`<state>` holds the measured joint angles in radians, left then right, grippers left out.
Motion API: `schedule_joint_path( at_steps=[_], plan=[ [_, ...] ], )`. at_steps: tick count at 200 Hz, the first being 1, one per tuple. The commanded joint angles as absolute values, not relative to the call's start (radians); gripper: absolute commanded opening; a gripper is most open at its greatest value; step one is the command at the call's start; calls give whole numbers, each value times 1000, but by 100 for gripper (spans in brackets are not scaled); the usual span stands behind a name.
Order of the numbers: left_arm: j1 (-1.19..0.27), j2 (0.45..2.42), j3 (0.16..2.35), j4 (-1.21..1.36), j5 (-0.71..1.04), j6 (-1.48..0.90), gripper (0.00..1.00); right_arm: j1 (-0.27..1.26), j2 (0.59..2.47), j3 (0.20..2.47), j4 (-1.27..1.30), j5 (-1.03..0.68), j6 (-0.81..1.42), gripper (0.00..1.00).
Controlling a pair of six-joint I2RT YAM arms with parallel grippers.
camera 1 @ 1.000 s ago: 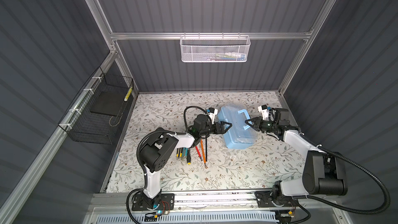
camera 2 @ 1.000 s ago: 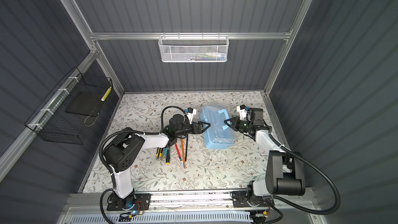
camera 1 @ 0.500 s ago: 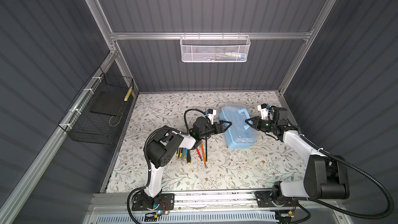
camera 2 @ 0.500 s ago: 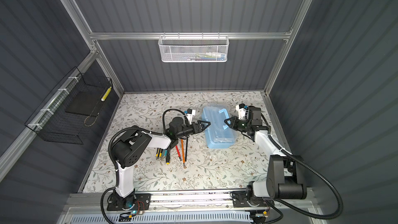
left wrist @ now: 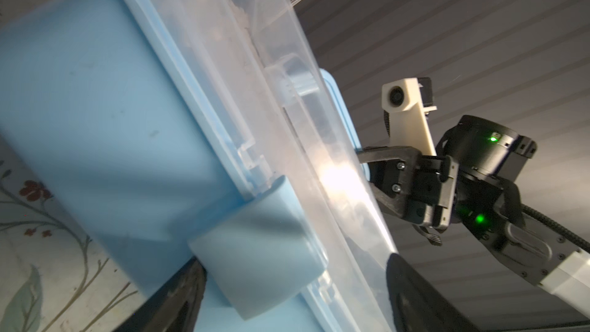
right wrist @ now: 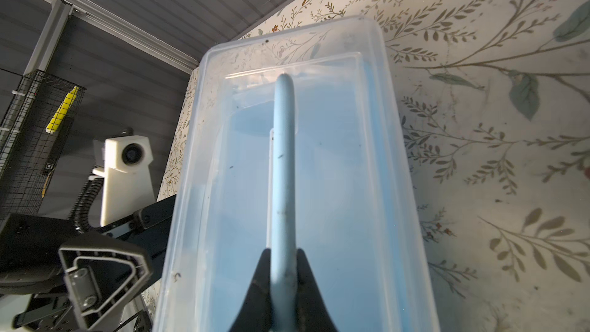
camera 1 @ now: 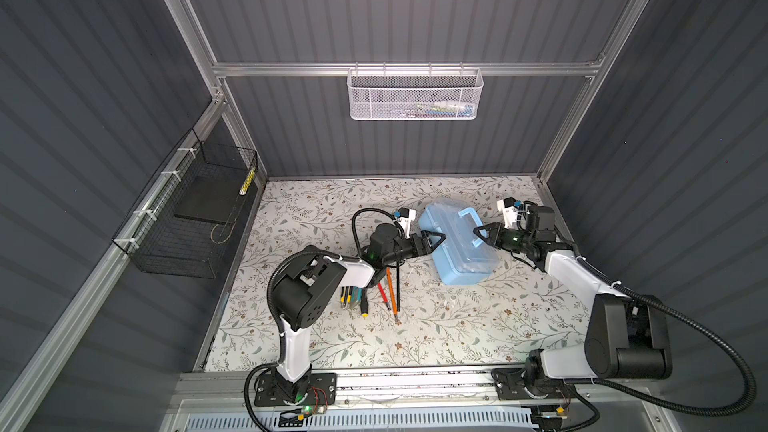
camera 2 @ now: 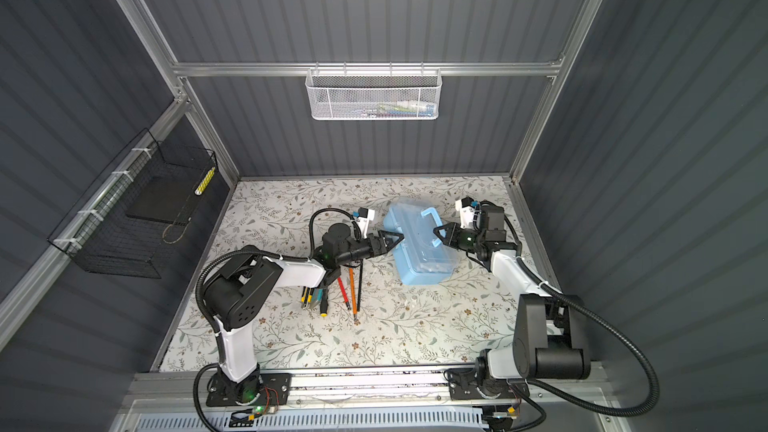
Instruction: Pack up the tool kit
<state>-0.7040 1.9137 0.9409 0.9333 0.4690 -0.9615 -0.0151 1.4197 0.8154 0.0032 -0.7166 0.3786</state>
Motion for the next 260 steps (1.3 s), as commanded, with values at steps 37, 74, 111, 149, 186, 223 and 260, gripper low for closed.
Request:
schedule_joint_path(
  at_steps=[37,74,111,149,186,223,260],
  plan=[
    [-710,1792,984,915,531,-855,81,6,1461,784,-130,-664,301,0],
    [-710,1803,977,845,530,-844,80,6,1440,793,-135,-661,301,0],
    [-709,1752,1000,593,494,-739,79,6,1384,814,-155,-647,298,0],
    [-709,1704,1072,320,432,-623,80,10,1376,822,-151,-648,307,0],
    [-713,1730,1095,347,455,-646,81,33,1385,827,-145,-636,311,0],
    [-723,1764,1116,357,479,-674,81,59,1366,843,-171,-595,297,0],
    [-733,1777,1138,327,490,-674,81,80,1352,856,-180,-568,296,0]
  ],
)
